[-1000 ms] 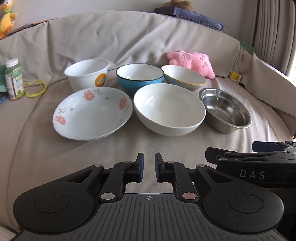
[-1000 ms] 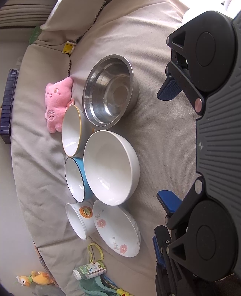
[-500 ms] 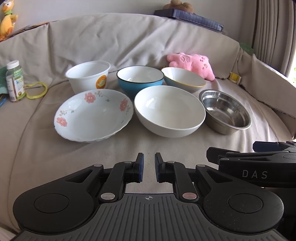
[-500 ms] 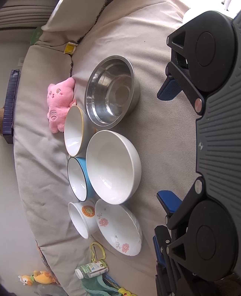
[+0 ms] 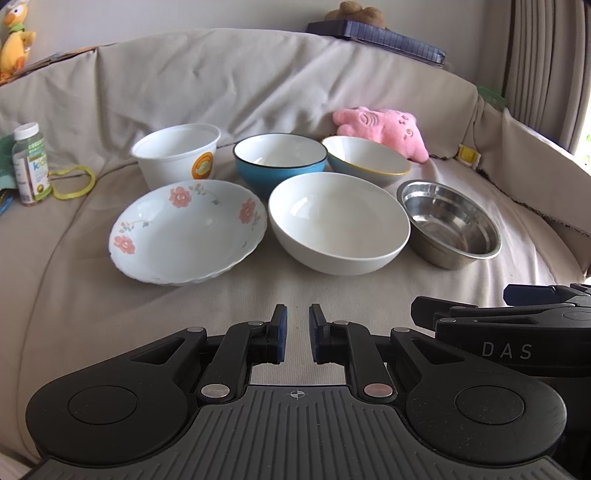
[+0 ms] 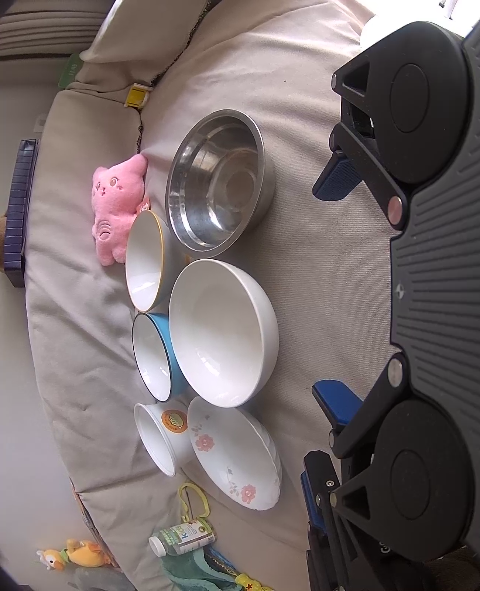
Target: Organize plates and bowls
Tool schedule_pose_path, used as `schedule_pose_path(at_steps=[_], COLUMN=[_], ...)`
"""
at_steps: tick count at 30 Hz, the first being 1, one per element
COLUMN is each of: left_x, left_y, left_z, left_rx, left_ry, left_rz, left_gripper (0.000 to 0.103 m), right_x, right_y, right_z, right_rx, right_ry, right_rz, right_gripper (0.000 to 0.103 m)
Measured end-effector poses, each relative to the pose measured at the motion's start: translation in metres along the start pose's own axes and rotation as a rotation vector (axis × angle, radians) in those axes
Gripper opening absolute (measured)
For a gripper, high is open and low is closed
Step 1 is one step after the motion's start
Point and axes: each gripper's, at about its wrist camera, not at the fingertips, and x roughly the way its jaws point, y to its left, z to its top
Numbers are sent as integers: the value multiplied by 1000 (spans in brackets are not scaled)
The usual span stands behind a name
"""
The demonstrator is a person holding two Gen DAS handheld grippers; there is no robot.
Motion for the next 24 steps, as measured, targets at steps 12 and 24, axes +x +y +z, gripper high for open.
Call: schedule_pose_path(at_steps=[12, 24], left_x=[0, 30], left_y=[2, 46], left_z=[1, 22], left_rx=[-9, -171], left_ry=[7, 83], left_rz=[7, -148], left_gripper=[15, 15], right_x=[-1, 43], right_y=[1, 0], right_z=[-1, 17], right_rx=[-4, 66], right_ry=[-21, 84], right_rz=[23, 131], right_gripper=[103, 103])
